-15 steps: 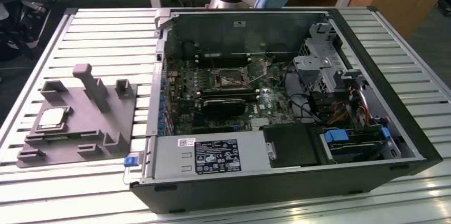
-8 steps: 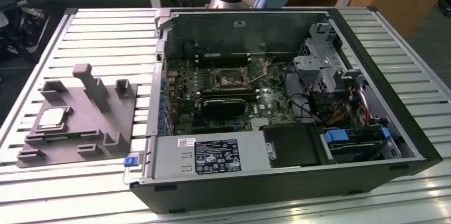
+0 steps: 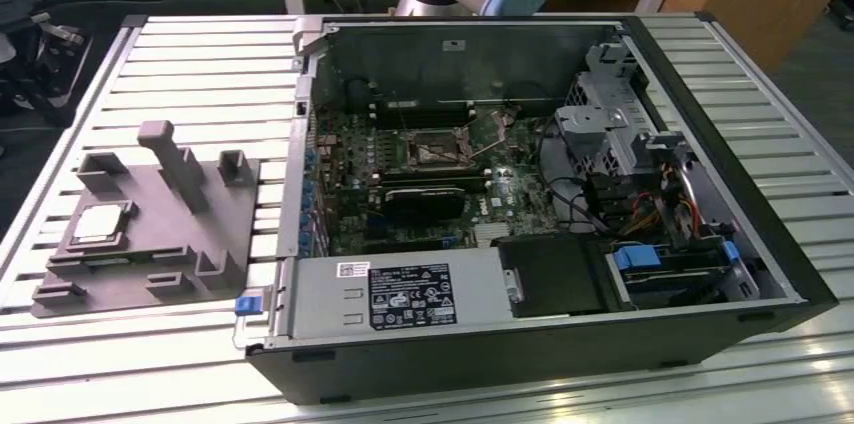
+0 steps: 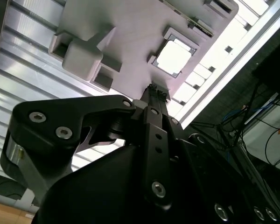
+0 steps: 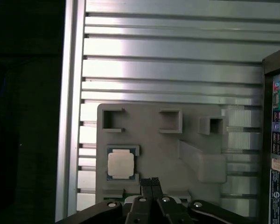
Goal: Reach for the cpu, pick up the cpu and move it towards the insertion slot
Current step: 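Pick up the cpu and move it towards the insertion slot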
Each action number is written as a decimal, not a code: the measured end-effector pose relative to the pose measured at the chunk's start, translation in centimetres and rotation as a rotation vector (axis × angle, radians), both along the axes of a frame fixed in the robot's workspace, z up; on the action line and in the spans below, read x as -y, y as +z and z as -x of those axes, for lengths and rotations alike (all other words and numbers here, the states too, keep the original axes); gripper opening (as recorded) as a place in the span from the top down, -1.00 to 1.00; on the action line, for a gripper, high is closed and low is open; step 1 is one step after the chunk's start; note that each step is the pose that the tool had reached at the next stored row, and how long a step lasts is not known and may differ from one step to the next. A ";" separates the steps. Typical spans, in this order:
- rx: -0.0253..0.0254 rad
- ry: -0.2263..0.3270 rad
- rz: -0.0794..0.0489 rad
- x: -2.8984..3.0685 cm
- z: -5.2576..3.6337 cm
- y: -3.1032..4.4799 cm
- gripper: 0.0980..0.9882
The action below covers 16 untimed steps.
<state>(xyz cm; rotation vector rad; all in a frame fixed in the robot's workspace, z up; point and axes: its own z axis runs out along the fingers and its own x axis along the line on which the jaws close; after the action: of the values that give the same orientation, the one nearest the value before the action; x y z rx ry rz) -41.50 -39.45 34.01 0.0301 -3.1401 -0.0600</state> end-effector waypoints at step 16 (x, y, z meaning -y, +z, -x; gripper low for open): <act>-0.0001 0.000 0.000 0.12 0.96 -2.42 0.98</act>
<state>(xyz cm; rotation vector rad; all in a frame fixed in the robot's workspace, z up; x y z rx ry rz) -42.46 -39.57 31.59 0.0301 -3.1400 -0.0593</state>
